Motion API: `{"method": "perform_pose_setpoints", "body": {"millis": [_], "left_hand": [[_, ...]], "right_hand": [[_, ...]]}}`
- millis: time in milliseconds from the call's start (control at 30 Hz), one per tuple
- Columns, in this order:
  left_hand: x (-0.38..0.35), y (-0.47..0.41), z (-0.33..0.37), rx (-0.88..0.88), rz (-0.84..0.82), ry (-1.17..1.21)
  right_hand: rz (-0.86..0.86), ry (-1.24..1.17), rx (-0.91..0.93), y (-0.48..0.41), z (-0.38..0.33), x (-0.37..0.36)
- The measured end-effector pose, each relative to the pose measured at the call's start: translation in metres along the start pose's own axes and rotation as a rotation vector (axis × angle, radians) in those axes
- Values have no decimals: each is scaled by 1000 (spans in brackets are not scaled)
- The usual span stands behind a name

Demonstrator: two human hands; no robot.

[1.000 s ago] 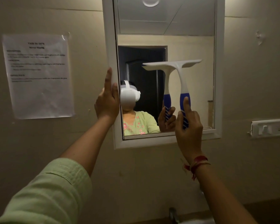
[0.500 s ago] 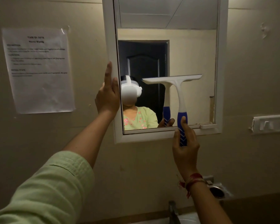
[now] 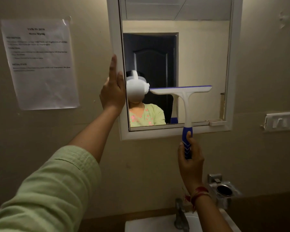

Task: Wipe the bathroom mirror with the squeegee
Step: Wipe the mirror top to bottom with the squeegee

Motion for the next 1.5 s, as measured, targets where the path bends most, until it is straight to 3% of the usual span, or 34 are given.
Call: {"method": "perform_pose_setpoints", "body": {"millis": [500,1067,1233,1500], "left_hand": [[-1,-2,-3,-14,-9,-14],[0,-2,-4,-12,-10,15],[1,-2,-2,-17,-40,16],[3,-2,-3,-1,-49,17]], "right_hand": [[-105,44,-189,61,26,1],[-187,188,-216,100,36,11],[-86,208,-163,99,27,20],[98,-6,21,17,-36,46]]}}
Point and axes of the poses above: each hand's wrist, its own y-axis away from the middle knuckle, its own x-axis out of the back of the hand, z = x × y, the point moved 2 cm from there along -y, towards the middle knuckle, and after that the axes turned 13 degrees about y, right-handed, at the moved point
